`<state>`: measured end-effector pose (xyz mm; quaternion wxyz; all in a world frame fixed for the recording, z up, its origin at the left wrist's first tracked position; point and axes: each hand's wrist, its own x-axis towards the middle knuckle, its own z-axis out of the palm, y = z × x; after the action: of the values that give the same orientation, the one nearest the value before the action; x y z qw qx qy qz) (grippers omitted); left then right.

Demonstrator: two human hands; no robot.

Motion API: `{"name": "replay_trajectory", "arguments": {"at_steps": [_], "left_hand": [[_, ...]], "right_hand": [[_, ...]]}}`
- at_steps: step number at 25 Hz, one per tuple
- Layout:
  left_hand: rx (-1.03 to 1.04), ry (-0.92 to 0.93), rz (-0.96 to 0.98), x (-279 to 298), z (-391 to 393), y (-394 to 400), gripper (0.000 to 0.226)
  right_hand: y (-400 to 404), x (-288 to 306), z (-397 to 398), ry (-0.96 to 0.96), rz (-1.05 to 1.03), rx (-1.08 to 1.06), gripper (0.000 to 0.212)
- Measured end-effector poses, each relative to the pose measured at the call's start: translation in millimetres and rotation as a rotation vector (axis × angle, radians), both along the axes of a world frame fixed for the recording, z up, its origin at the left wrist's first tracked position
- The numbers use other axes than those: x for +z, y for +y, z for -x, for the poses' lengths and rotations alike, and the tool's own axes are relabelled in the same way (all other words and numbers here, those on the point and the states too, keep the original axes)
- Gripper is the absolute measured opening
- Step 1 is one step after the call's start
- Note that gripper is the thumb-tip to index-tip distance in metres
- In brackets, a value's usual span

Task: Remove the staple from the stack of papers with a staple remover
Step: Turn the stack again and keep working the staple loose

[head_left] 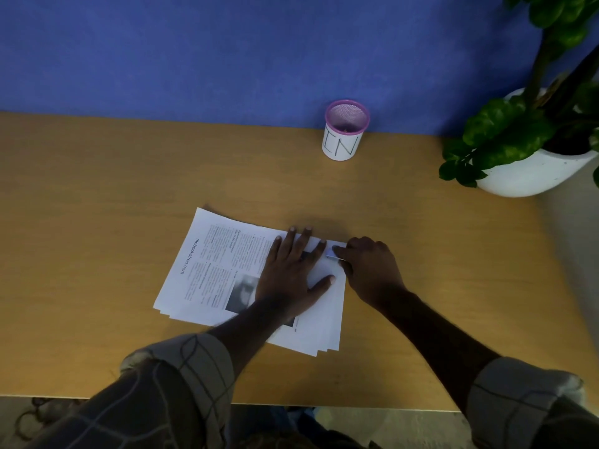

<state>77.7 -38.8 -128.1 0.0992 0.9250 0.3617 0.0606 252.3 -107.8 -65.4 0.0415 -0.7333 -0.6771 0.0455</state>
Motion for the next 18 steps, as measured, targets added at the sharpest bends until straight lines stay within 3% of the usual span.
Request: {"name": "replay_trajectory", "arguments": {"at_steps": [13,18], "left_hand": [[0.004,0.003,-0.027,-5.1,-2.2,0.5,0.073],[0.004,-0.018,-0.028,-7.2,-2.1,0.7,0.073]], "right_hand": [[4.0,-4.9,0.2,-0.084,-0.072,0.123,0.03],[4.0,-6.0,3.3,0.071,-0.046,-0.002,0.028]]}}
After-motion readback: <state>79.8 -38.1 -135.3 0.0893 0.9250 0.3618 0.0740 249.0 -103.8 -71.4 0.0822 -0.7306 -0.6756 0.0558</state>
